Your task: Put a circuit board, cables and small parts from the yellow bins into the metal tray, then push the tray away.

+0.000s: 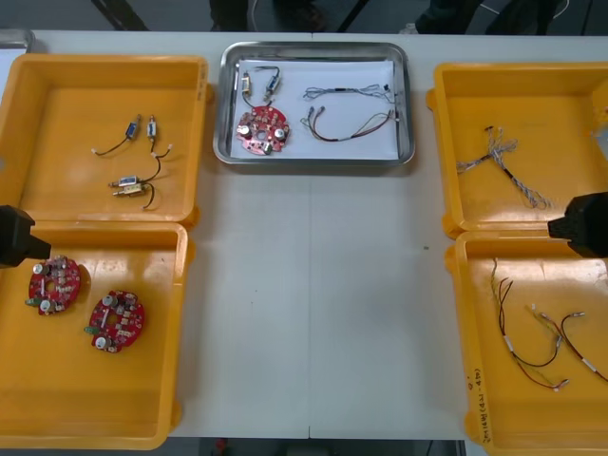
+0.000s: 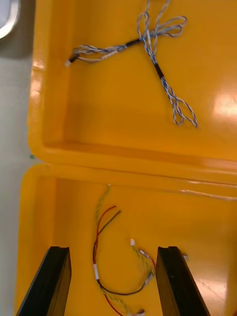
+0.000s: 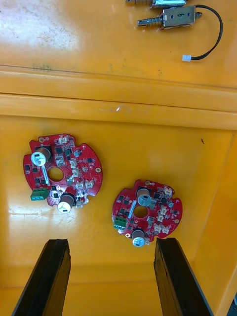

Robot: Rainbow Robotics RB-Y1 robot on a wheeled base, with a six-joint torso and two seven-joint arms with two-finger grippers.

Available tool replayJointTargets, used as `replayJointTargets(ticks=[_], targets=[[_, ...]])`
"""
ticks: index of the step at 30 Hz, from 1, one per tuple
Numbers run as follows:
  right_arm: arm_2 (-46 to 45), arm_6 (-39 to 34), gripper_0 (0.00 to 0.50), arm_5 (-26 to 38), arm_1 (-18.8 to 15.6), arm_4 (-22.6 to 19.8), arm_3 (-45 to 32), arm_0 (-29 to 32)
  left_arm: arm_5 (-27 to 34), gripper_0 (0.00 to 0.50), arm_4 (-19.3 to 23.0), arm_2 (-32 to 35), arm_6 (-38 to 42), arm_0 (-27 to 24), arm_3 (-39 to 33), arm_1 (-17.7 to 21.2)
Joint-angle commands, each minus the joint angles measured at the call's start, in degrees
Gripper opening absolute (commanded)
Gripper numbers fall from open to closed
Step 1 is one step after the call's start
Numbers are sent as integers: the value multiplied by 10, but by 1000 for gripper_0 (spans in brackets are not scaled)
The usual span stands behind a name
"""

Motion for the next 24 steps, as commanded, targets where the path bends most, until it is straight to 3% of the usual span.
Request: replayJointTargets(ticks=[1, 10, 24], targets=[[-37, -2, 500, 2, -36, -12, -20, 43, -5, 500, 4, 17, -39, 10, -14, 24], [-70, -2, 500, 2, -39, -20, -5, 90, -5, 500, 4, 17, -39, 10, -14, 24], [-87, -9, 500, 2, -40, -40, 41, 107, -5, 500, 4, 17, -39, 10, -14, 24]])
